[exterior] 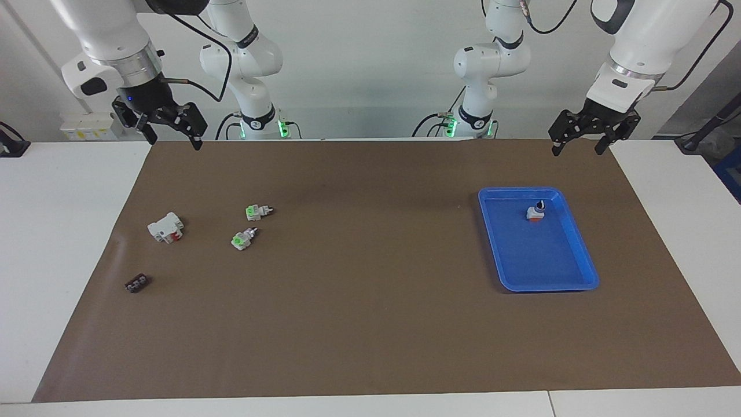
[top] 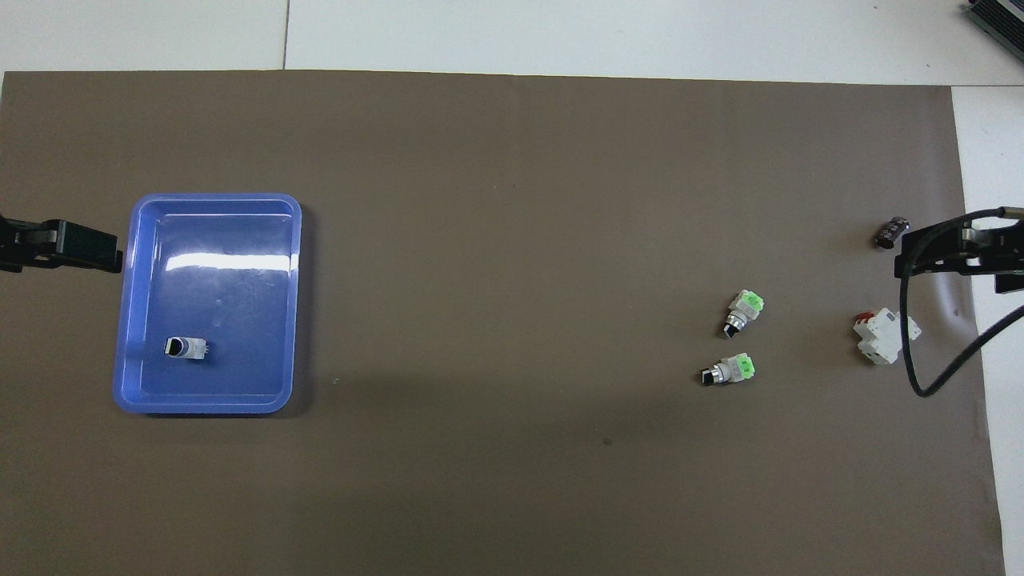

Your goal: Turn and place switch with both arms

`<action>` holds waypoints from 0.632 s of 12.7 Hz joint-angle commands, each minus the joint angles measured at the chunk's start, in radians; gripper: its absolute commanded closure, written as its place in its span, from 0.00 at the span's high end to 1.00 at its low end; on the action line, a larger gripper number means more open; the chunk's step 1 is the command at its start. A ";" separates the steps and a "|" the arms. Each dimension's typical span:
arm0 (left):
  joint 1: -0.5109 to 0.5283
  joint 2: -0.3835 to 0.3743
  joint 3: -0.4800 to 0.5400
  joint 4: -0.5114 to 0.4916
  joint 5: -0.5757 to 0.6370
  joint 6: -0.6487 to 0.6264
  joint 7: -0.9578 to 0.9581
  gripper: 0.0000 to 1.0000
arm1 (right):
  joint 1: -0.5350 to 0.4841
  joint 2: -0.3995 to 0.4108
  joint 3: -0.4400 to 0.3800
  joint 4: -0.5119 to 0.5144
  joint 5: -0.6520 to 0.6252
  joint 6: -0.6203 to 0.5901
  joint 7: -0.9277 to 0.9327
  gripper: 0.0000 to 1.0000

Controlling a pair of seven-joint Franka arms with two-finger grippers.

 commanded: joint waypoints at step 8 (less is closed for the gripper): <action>0.008 -0.026 -0.004 -0.030 0.011 0.007 0.016 1.00 | -0.018 -0.037 -0.003 -0.088 0.003 0.079 0.015 1.00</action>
